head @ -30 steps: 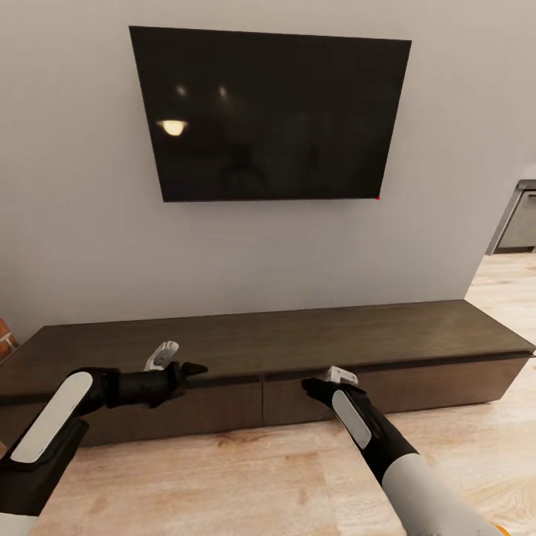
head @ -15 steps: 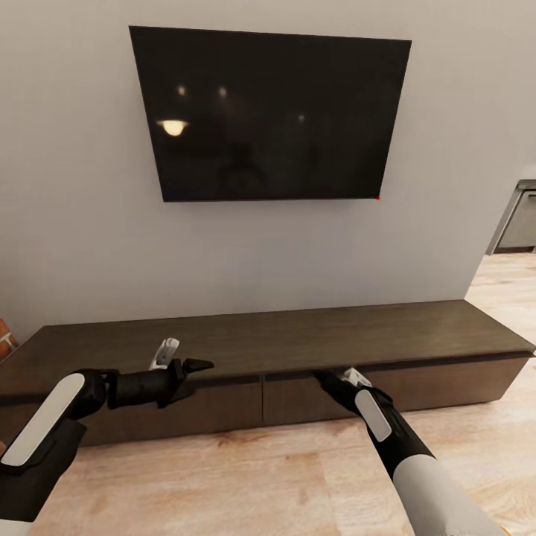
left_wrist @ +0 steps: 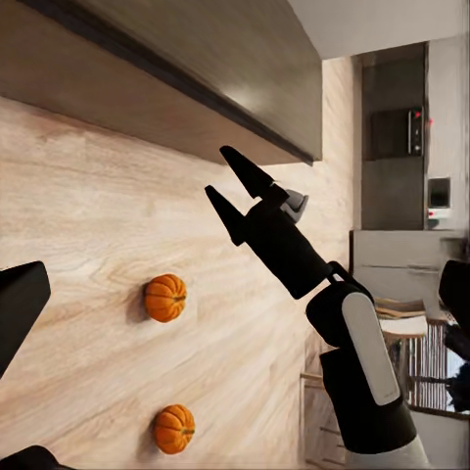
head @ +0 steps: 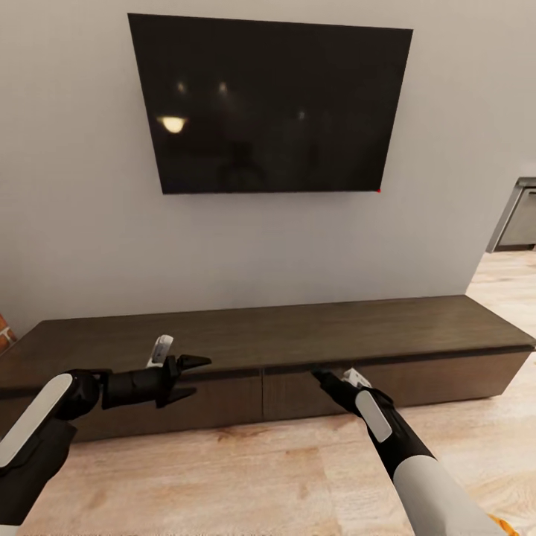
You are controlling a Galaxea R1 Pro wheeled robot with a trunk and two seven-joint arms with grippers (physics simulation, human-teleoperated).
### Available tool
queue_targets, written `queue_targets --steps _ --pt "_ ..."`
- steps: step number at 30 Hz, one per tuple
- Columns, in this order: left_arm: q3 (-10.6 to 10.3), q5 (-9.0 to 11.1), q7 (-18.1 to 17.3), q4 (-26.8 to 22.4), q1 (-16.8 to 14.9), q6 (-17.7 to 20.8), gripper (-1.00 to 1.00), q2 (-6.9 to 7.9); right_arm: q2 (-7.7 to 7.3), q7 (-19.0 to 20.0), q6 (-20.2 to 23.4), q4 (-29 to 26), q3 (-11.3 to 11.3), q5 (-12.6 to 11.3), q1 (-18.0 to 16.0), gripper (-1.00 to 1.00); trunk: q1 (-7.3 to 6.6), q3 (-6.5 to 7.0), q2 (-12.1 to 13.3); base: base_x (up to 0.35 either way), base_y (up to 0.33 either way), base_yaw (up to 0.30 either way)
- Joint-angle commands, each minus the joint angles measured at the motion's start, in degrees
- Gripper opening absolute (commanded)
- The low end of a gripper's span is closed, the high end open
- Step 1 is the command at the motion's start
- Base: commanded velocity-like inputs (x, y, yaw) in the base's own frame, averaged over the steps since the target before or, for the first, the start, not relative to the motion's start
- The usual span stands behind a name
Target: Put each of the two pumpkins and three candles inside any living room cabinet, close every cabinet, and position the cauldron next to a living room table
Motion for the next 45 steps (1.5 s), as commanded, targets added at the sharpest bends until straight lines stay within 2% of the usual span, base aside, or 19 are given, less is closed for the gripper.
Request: queue_targets --steps 1,4,6,9,13,18,23,27,31,38,41,45 --pt "-0.06 0.95 0.57 -0.09 -0.03 -0.05 1.00 0.06 0.05 0.15 0.29 -0.11 -0.16 -0.65 -0.02 1.00 0.22 -0.24 -0.44 0.000 0.000 0.000" --pt "-0.08 1.30 0.57 -0.15 -0.01 -0.05 1.00 0.09 0.05 1.58 0.29 0.01 -0.16 -1.17 0.00 1.00 0.87 -0.78 -1.65 0.000 0.000 0.000" --pt "-0.09 1.58 0.57 -0.17 0.03 -0.04 1.00 0.14 -0.01 2.74 0.23 0.16 -0.13 -2.74 0.00 1.00 1.31 -1.14 -2.45 0.000 0.000 0.000" --pt "-0.09 2.41 0.57 -0.18 0.04 0.00 1.00 0.11 -0.03 3.33 0.18 0.21 -0.11 -3.89 0.01 1.00 1.97 -1.68 -3.65 0.000 0.000 0.000" --pt "-0.10 3.81 0.57 -0.19 0.04 0.19 1.00 0.17 -0.04 3.61 0.12 0.22 -0.14 -4.63 0.02 1.00 2.85 -2.40 -5.25 0.000 0.000 0.000" --pt "-0.10 4.28 0.57 -0.23 0.04 0.28 1.00 0.18 -0.45 5.14 0.05 0.27 -0.23 -5.65 0.02 1.00 3.95 -3.29 -7.26 0.000 0.000 0.000" --pt "-0.10 4.43 0.57 -0.30 0.04 0.30 1.00 0.18 -1.82 13.78 -2.41 2.65 -3.56 -7.17 0.02 1.00 5.05 -4.19 -9.27 0.000 0.000 0.000" --pt "-0.15 5.59 0.57 -0.72 0.14 0.33 1.00 0.18 -3.27 25.38 -4.72 8.63 -7.47 -7.42 0.03 1.00 5.93 -4.91 -10.87 0.000 0.000 0.000" --pt "-0.18 6.15 0.57 -1.01 0.61 0.34 1.00 0.16 -3.64 28.71 -5.87 10.05 -9.44 -7.32 0.02 1.00 6.80 -5.63 -12.47 0.000 0.000 0.000" --pt "-0.18 6.35 0.57 -1.34 0.76 0.36 1.00 0.14 -3.54 29.70 -9.58 10.41 -10.22 -7.72 0.02 1.00 8.18 -6.92 -14.95 0.000 0.000 0.000" --pt "-0.32 6.38 0.57 -1.96 0.81 0.38 1.00 0.13 -3.61 29.88 -10.13 10.42 -10.25 -9.79 0.02 1.00 8.25 -7.59 -14.99 0.000 0.000 0.000" --pt "-1.03 6.91 0.57 -2.24 0.83 0.36 1.00 0.17 -3.50 30.67 -10.51 10.35 -10.23 -17.16 0.02 1.00 8.36 -8.47 -15.04 0.000 0.000 0.000"
